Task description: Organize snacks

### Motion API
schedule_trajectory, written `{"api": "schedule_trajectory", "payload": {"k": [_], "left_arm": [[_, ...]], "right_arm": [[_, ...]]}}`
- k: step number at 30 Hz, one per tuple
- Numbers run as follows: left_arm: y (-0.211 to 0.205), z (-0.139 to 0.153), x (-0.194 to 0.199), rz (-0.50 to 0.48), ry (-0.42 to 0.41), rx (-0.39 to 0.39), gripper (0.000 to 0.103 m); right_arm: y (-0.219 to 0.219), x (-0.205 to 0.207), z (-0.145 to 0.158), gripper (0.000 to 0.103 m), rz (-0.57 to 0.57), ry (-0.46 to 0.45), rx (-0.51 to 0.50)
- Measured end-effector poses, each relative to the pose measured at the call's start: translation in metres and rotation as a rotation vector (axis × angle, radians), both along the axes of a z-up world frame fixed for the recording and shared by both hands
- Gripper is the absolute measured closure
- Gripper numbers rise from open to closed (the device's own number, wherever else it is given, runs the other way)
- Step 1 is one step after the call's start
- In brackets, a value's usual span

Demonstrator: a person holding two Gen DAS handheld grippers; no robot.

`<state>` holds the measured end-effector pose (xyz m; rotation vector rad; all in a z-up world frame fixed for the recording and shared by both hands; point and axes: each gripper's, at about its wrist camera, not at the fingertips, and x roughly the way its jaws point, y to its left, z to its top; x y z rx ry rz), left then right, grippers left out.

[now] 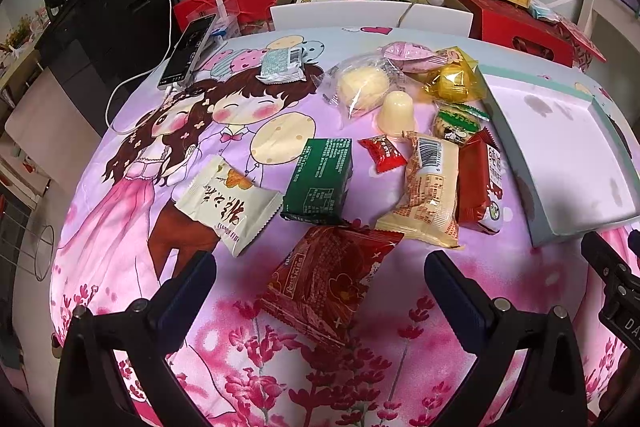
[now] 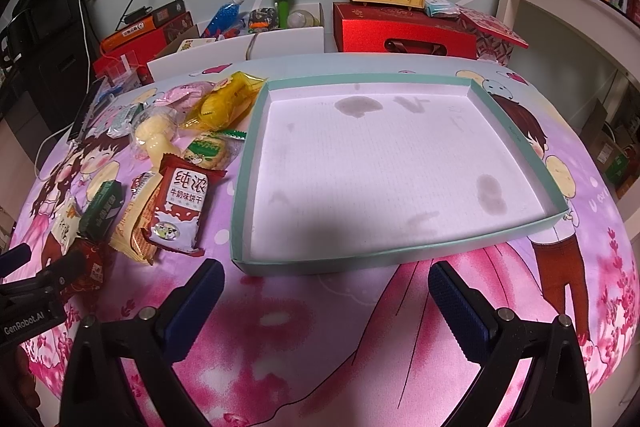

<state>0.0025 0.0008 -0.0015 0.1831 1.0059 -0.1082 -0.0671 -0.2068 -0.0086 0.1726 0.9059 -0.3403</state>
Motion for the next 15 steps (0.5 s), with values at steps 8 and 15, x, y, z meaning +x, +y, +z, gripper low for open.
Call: {"api": "schedule_trajectory", "payload": {"k": [8,15], "left_arm": [[0.0003,-0.0005,0.0002,0.0,0.001,0.001,0.0],[0.0001,-0.0016,0.0008,0.003,0.005,0.005,0.0]], "right_arm": [[-0.0004,0.0006,-0.0005,0.0,0.0,0.0,0.0],[-0.0005,0.0007,-0.001,0.0,0.0,0.0,0.001]]}}
